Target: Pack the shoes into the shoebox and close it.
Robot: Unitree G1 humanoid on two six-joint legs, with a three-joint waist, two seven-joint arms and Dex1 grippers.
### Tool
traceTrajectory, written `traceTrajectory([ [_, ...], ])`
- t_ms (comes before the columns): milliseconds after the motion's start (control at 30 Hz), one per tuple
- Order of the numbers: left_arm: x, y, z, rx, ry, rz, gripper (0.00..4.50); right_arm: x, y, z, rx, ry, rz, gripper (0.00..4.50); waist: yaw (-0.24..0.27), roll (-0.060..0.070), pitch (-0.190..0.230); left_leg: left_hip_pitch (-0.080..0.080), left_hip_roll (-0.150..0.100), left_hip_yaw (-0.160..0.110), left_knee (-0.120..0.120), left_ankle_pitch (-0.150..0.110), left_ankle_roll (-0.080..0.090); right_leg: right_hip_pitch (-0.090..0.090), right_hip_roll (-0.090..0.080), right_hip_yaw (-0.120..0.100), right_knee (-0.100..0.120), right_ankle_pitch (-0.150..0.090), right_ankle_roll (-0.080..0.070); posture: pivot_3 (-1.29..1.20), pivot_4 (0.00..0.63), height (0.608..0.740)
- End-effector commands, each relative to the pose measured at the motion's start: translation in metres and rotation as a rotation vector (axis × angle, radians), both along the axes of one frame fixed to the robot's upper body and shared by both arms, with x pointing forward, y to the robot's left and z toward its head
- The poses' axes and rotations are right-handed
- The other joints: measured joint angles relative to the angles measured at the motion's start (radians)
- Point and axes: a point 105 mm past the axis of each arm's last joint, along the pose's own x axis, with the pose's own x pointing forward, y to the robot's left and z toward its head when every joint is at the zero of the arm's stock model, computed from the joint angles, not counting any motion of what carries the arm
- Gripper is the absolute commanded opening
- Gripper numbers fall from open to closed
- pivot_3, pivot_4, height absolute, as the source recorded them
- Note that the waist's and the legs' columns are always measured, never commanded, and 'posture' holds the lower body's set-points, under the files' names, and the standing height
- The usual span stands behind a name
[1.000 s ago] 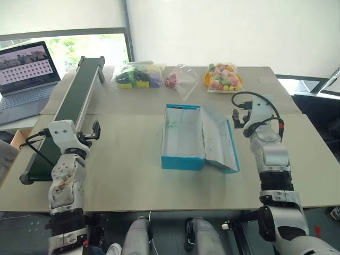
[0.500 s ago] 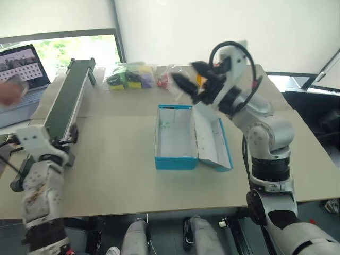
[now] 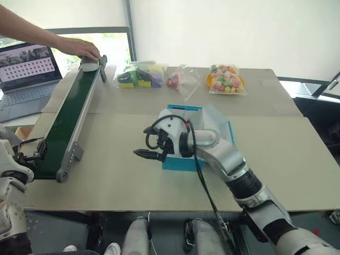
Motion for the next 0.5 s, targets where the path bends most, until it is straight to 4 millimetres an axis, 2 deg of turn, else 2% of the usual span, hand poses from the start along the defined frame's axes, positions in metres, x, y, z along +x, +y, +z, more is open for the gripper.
traceTrajectory([
  [33, 0.006, -0.004, 0.011, 0.043, -0.006, -0.055, 4.5, -0.003, 0.003, 0.014, 0.062, -0.04, 0.001, 4.4, -0.001, 0.0, 0.0, 0.0, 0.0, 0.001, 0.0, 0.0, 0.0, 0.0, 0.0, 0.0, 0.0, 0.0, 0.0, 0.0, 0.15, 0.681],
  [267, 0.011, -0.002, 0.015, 0.053, 0.009, -0.07, 4.5, -0.007, 0.012, 0.02, 0.124, -0.031, -0.026, 4.4, -0.008, 0.0, 0.0, 0.0, 0.001, 0.001, 0.0, 0.0, -0.001, -0.002, 0.001, 0.001, 0.001, 0.0, 0.001, 0.0, 0.15, 0.681],
  [500, 0.016, -0.006, 0.012, 0.06, 0.054, -0.102, 4.5, -0.009, 0.012, 0.018, 0.127, -0.03, -0.04, 4.4, -0.003, 0.0, 0.0, 0.0, 0.001, 0.001, 0.0, 0.0, -0.001, -0.002, 0.0, 0.002, 0.0, -0.003, -0.005, 0.0, 0.15, 0.681],
])
